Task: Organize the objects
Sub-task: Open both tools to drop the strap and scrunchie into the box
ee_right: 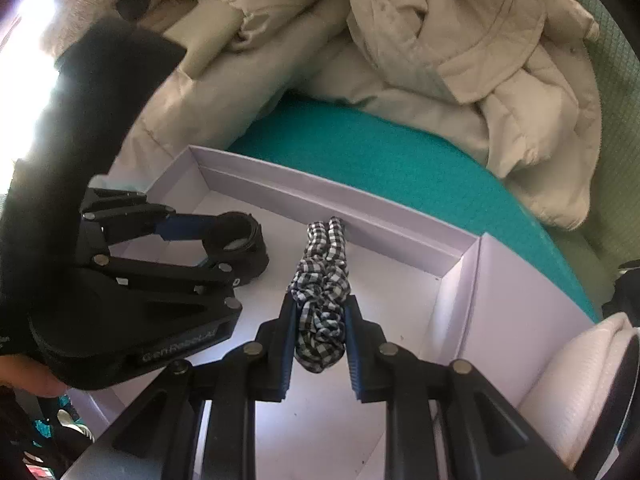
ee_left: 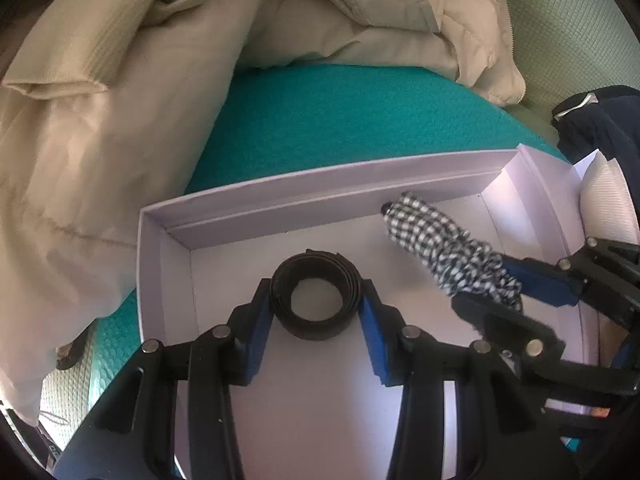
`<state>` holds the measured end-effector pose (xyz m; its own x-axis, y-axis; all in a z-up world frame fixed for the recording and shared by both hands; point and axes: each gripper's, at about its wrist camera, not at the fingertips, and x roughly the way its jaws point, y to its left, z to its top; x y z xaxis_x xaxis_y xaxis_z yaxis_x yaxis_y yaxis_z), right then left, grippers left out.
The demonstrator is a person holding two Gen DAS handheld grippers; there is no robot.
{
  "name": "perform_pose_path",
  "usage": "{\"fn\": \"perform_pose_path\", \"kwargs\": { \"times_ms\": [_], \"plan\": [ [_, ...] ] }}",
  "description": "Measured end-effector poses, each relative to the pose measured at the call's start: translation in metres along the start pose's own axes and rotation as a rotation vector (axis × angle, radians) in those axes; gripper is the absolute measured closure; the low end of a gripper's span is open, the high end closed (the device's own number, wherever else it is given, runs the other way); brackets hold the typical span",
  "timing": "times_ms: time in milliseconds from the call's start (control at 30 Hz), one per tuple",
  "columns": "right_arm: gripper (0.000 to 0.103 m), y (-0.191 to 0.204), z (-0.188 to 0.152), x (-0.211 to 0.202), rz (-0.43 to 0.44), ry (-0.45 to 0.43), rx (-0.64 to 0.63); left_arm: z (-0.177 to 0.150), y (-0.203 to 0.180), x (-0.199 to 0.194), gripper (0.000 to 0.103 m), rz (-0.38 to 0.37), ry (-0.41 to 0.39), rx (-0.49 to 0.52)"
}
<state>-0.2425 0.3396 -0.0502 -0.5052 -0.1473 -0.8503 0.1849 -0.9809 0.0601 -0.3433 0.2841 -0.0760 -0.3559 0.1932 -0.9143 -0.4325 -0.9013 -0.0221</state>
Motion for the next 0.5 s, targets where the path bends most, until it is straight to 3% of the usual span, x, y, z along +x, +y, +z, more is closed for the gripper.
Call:
{"fn": "perform_pose_path", "kwargs": {
  "times_ms": [367, 500],
  "plan": [
    [0.08, 0.0005, -0.0004, 0.0072, -0.024, 0.038, 0.019, 0.0063, -0.005, 0.0089, 0.063, 0.008, -0.009, 0.022],
    [0.075, 0.0005, 0.0006, 0.0066, -0.042, 0.062, 0.032, 0.006, -0.006, 0.0095, 0.062, 0.022, 0.0, 0.031]
  ]
}}
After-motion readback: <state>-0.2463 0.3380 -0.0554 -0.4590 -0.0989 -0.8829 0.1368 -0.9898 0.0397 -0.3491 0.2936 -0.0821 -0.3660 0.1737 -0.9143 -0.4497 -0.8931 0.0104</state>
